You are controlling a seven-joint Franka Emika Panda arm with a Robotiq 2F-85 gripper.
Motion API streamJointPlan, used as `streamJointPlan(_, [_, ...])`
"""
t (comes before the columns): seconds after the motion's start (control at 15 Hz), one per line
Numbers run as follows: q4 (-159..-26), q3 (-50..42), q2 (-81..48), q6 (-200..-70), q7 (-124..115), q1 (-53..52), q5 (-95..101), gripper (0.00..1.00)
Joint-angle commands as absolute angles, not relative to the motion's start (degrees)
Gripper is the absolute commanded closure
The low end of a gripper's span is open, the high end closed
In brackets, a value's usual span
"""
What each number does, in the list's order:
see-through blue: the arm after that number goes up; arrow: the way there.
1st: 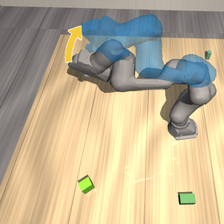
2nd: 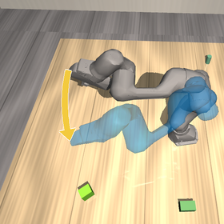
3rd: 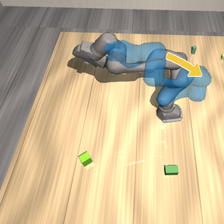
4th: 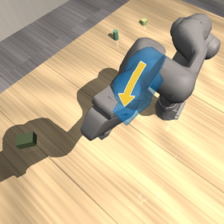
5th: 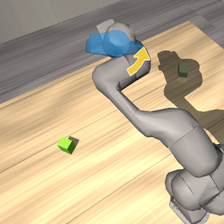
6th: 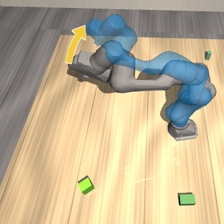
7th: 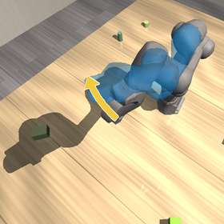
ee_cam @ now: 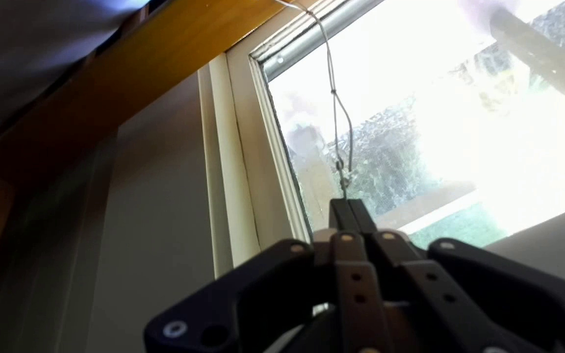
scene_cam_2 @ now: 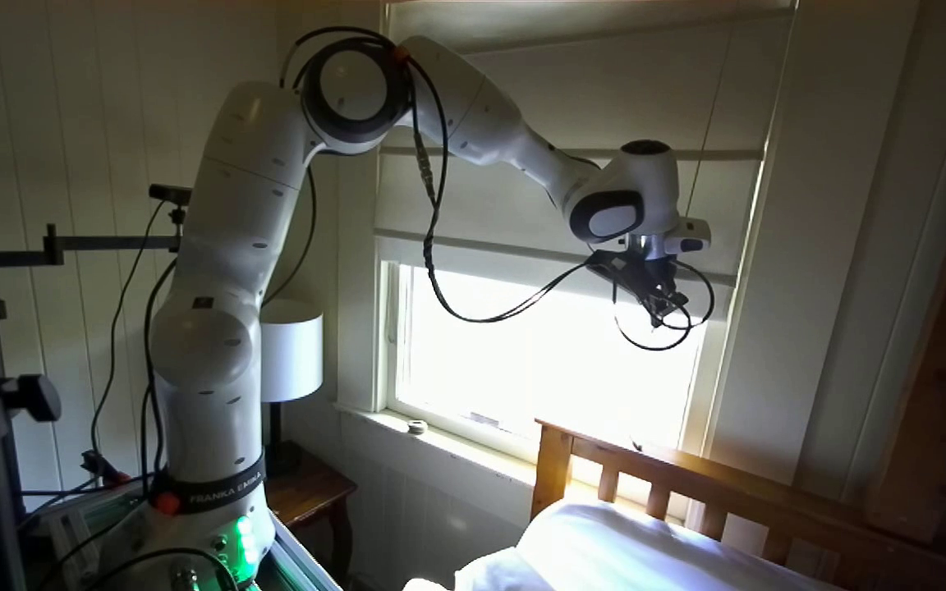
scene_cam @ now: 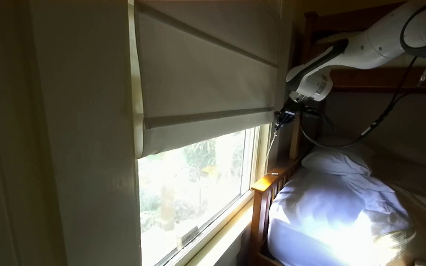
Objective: Open the curtain
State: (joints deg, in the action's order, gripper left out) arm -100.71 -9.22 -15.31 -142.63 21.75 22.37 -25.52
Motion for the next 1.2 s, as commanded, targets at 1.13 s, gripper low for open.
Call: streamJointPlan(1.13, [-78.85,-5.76,-36.89,-124.23,19.94,30.11,-33.88,1.00])
